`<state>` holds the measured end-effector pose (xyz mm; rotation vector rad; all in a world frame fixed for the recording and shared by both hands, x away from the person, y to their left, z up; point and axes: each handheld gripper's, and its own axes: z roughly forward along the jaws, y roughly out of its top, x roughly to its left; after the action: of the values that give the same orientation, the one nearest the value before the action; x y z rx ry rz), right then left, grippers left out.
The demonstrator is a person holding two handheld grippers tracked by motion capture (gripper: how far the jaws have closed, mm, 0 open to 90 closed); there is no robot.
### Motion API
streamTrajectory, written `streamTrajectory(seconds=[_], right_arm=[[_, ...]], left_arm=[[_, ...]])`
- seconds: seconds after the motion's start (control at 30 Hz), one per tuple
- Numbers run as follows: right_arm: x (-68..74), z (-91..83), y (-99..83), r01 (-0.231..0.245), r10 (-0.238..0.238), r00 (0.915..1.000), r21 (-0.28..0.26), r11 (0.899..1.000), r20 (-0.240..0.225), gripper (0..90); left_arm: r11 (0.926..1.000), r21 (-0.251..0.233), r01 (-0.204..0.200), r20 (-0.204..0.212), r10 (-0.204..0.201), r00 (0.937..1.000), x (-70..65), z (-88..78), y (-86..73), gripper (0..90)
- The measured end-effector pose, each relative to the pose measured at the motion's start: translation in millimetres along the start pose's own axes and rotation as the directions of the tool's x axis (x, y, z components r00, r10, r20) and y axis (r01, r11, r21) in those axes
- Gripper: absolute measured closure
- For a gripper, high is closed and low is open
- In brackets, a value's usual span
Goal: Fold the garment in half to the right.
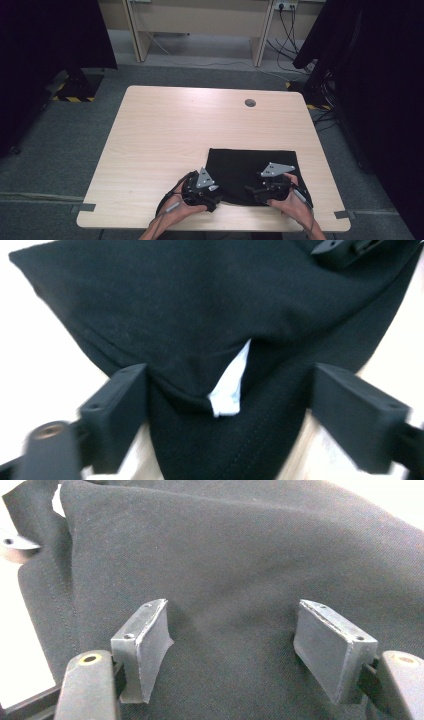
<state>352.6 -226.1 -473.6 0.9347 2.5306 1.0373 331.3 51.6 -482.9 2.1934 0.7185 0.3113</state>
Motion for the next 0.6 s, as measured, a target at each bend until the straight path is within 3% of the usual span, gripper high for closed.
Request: streamTrajectory(seconds=[0.13, 0.27, 0.4, 0.6], right_arm=[[0.1, 0.0, 0.0, 0.001, -0.001, 1.0, 0.0, 1.0, -0.005, 30.7], [-0.1, 0.1, -0.3, 0.003, -0.003, 1.0, -0.003, 1.0, -0.007, 30.7], [-0.4, -0.6, -1.0, 0.004, -0.004, 1.0, -0.005, 1.0, -0.009, 30.8], [-1.4, -7.5, -5.1, -0.007, 0.007, 1.0, 0.016, 1.0, 0.002, 31.1]], left_arm=[[0.9996, -0.029, 0.0, 0.002, 0.0, 1.0, 0.8, -0.6, 1.0, 43.4], [0.9992, -0.039, 0.0, 0.002, 0.0, 1.0, -2.1, 0.7, 2.5, 63.0], [0.9992, -0.041, 0.004, -0.006, -0.004, 1.0, -5.6, 1.5, 3.2, 70.7], [0.9991, -0.041, -0.01, 0.015, 0.01, 0.9998, -11.7, 2.0, 3.5, 71.3]])
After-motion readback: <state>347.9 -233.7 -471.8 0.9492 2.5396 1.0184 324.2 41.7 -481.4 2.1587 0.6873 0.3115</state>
